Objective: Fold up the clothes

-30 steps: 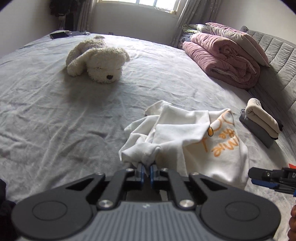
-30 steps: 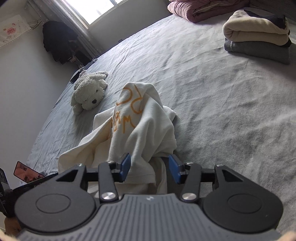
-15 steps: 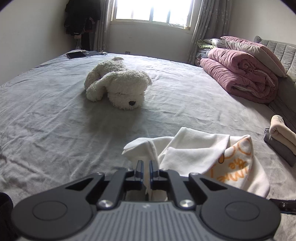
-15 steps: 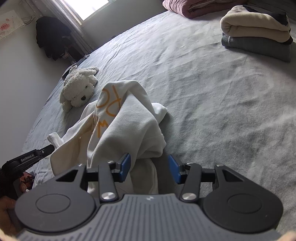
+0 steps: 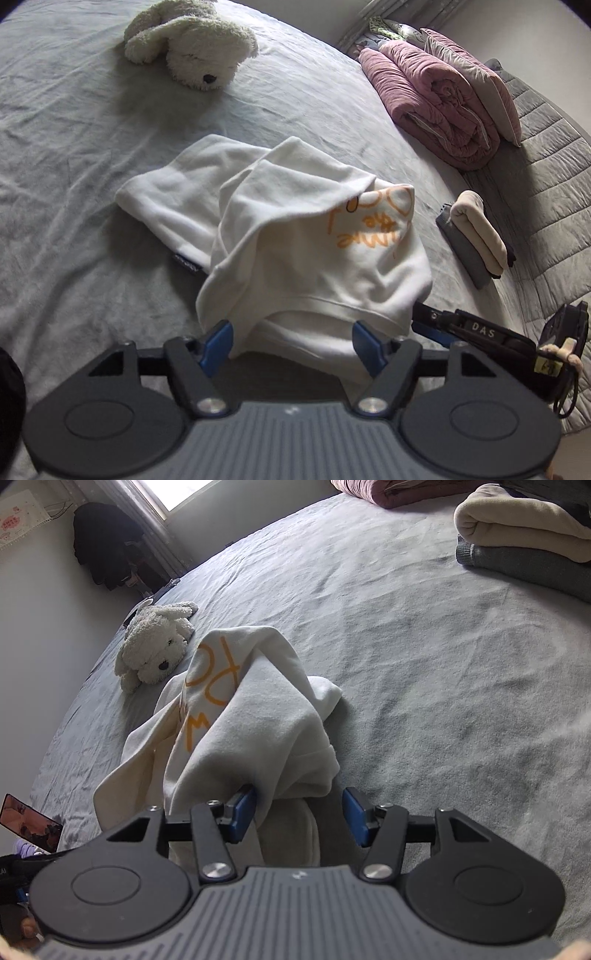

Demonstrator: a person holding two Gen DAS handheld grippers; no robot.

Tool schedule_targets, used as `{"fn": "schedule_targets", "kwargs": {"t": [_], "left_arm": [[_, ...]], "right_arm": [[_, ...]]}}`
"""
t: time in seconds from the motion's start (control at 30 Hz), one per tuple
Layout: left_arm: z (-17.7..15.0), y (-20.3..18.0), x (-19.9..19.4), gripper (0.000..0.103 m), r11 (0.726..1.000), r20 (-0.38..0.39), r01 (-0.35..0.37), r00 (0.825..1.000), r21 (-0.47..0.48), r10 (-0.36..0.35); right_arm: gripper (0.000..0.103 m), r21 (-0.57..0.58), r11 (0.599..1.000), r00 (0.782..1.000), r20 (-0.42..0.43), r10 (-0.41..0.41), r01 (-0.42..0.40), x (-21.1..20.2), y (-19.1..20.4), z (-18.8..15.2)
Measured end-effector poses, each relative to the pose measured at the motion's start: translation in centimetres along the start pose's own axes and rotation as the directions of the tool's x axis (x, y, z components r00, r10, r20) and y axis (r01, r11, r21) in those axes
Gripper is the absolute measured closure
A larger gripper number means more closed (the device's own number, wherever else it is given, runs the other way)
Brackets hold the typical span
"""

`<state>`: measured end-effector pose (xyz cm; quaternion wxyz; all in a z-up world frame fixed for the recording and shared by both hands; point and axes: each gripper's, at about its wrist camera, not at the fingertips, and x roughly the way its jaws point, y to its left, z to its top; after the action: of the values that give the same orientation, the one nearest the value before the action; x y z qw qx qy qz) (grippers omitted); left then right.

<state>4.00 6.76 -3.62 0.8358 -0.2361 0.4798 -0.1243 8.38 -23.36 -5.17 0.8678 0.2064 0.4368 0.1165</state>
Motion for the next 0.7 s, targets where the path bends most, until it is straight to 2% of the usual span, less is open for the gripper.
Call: {"fn": "schedule_targets", "kwargs": {"t": [0.1, 0.3, 0.33, 0.37, 0.47, 0.53, 0.7], "left_arm": [[-0.8, -0.3, 1.6, 0.030, 0.999, -0.037, 0.032, 0.999, -0.030, -0.033], [-2.1, -0.8, 4.3, 0.030, 0.988, -0.022, 0.094, 0.995, -0.123, -0.098], [-2.2, -0.8, 4.6, 0.031, 0.984, -0.016, 0.111, 0.993, -0.140, -0.115], [-2.3, -0.9, 4.7, 0.031, 0.980, 0.003, 0.128, 0.992, -0.154, -0.129], [-2.3, -1.1, 4.8, 0.031, 0.971, 0.078, 0.167, 0.985, -0.173, -0.156], [-2.1, -1.4, 4.6, 0.031, 0.967, 0.116, 0.189, 0.978, -0.172, -0.171], [-1.9, -1.8, 3.9, 0.030, 0.960, 0.173, 0.234, 0.963, -0.155, -0.207]], "right_arm": [[0.046, -0.002, 1.000, 1.000, -0.019, -0.006, 0.006, 0.6, 0.1, -0.3], [0.046, 0.005, 1.000, 1.000, -0.028, -0.007, 0.007, 1.5, 0.2, -1.0], [0.052, -0.002, 1.000, 1.000, -0.030, -0.004, 0.004, 1.5, 0.4, -1.1], [0.064, -0.010, 1.000, 0.999, -0.035, 0.003, -0.003, 1.5, 0.5, -1.2], [0.086, -0.031, 0.999, 0.999, -0.049, 0.022, -0.023, 1.5, 1.1, -1.5], [0.093, -0.040, 0.999, 0.998, -0.055, 0.031, -0.034, 1.5, 1.4, -1.6], [0.094, -0.033, 0.996, 0.995, -0.068, 0.076, -0.079, 0.3, 1.8, -1.6]]}}
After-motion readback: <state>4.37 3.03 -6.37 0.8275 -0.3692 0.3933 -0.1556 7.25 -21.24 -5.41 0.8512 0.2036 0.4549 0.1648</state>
